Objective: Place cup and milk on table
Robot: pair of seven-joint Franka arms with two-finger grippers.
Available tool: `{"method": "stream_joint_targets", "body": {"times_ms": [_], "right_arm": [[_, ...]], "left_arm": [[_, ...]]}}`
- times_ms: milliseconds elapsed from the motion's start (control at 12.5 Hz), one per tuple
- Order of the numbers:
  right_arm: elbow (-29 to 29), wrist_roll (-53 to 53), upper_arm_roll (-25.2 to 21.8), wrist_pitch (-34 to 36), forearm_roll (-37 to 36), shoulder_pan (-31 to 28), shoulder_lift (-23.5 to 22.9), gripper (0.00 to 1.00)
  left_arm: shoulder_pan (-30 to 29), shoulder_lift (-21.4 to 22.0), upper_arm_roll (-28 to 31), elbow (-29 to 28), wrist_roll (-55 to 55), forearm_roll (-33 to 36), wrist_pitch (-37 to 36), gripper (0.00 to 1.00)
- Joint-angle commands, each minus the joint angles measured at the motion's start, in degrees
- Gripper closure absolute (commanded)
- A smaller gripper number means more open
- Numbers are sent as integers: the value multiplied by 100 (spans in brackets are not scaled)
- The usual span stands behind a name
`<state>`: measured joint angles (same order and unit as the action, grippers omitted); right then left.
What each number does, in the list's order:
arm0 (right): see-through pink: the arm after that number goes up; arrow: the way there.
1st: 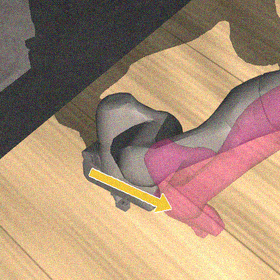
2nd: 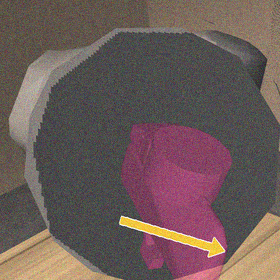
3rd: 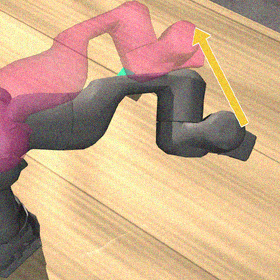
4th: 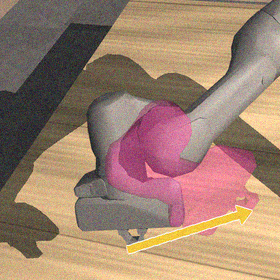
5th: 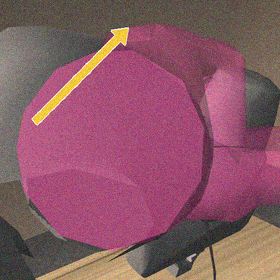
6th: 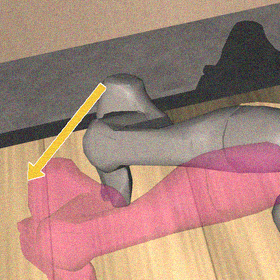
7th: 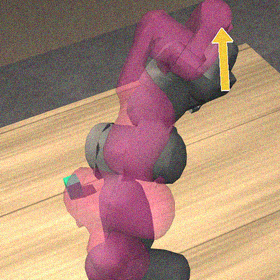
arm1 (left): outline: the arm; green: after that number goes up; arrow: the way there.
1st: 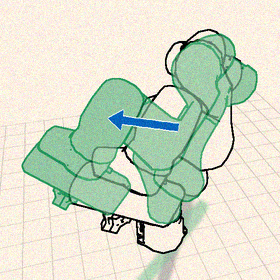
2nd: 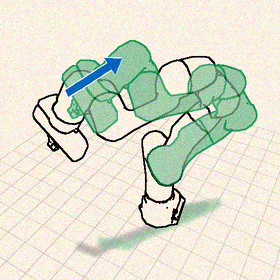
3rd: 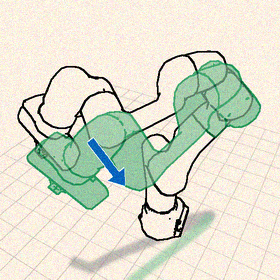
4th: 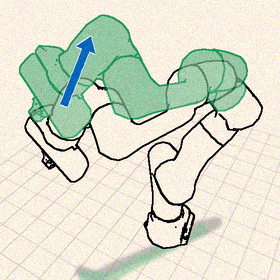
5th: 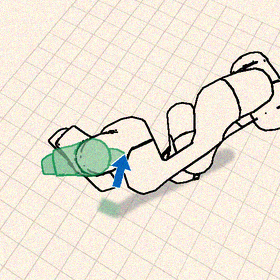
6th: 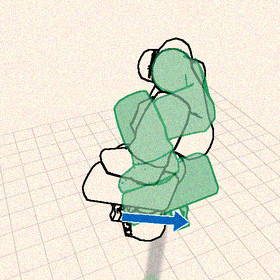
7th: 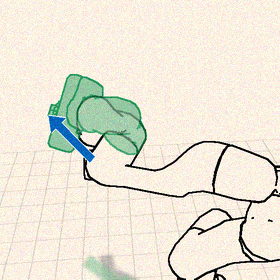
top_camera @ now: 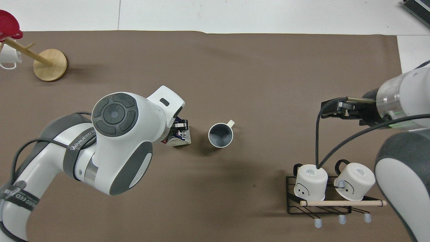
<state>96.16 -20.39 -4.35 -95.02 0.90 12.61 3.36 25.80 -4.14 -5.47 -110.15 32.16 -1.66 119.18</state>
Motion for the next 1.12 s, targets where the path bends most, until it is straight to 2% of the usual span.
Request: {"method": "stream_joint_targets", "body": {"times_ms": [0, 239, 479, 639, 718, 798, 878, 1038], "right_arm": [[-45, 586, 31, 151, 112, -355, 147, 0], [-71, 764, 4, 177, 42, -462, 226, 0], [-685, 773, -22, 527, -11, -506, 209, 0], [-817, 782, -206, 686, -29, -541, 226, 0], [-914, 895, -233, 835, -46, -576, 226, 0], [-976, 1227, -320, 984, -133, -611, 217, 0], [-976, 1552, -391, 942, -195, -620, 243, 0], [-723, 1722, -409, 933, -196, -620, 314, 0]], "left_arm": [[136, 1, 108, -68, 124, 166, 132, 77], [127, -25, 108, -77, 116, 166, 176, 77], [127, -60, 108, -103, 116, 175, 237, 77], [127, -95, 108, -112, 116, 272, 246, 76], [127, -95, 108, -103, 107, 272, 220, 71], [127, -95, 108, -77, 89, 280, 185, 28], [135, -95, 108, -51, 72, 341, 176, 0], [127, 97, 108, 107, -16, 395, -51, 0]]}}
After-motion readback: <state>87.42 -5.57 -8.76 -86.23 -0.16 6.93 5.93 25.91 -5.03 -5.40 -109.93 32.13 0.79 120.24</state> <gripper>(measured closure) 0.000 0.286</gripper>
